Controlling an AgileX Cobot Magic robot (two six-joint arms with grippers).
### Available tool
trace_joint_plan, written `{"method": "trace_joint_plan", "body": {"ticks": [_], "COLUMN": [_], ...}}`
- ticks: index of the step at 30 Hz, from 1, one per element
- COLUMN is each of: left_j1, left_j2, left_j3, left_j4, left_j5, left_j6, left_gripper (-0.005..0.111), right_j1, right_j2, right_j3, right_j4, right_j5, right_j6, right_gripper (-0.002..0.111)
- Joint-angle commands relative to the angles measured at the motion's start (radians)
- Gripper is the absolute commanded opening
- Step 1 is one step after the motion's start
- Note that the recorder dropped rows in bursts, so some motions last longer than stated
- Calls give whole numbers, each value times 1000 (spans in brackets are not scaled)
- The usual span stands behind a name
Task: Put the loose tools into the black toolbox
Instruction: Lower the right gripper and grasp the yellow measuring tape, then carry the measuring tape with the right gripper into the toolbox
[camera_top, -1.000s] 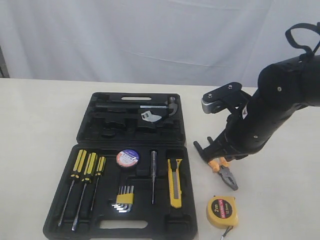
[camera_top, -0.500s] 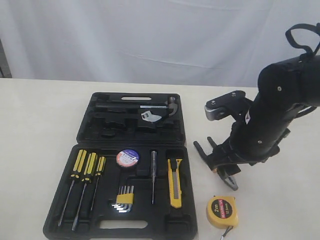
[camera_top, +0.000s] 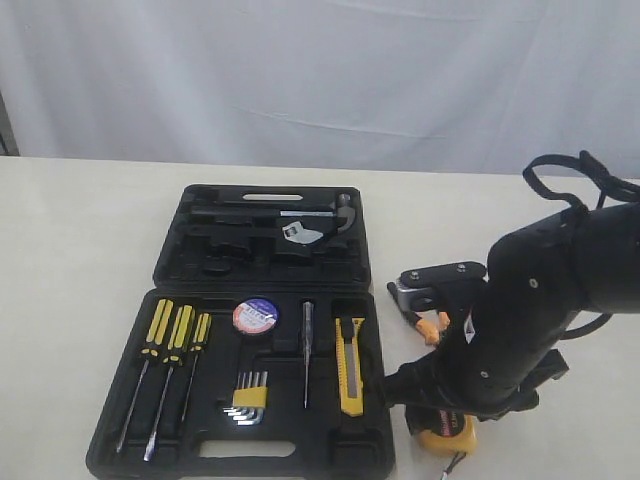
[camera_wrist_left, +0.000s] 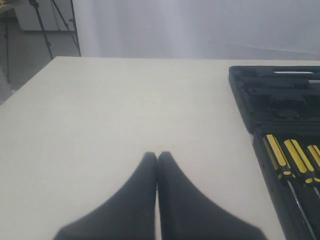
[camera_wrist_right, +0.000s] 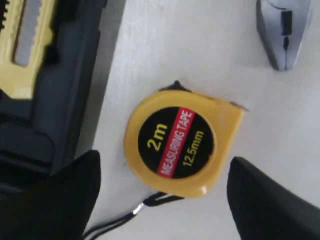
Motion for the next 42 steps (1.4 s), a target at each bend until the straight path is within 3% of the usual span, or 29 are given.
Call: {"method": "trace_joint_plan", "body": {"ticks": [1, 29, 31, 38, 42], "left_j1": [-5, -5, -5, -5, -5], "left_j2": [-1, -1, -1, -1, -1], "left_j3": [3, 3, 3, 3, 3], "left_j4": [-10, -10, -10, -10, -10], "left_j5": [-10, -10, -10, -10, -10], "left_j6": [-2, -2, -2, -2, -2], "left_gripper": [0, 0, 0, 0, 0], "right_j1": [3, 3, 3, 3, 3], "right_j2": [1, 128, 128, 127, 95], "right_j3": [7, 7, 7, 4, 3], "right_j4": [-31, -71, -71, -88, -88], "right_j5": [-61, -88, -88, -98, -95], "right_j6": [41, 96, 96, 92, 92], "right_gripper": [68, 67, 60, 3, 0]}}
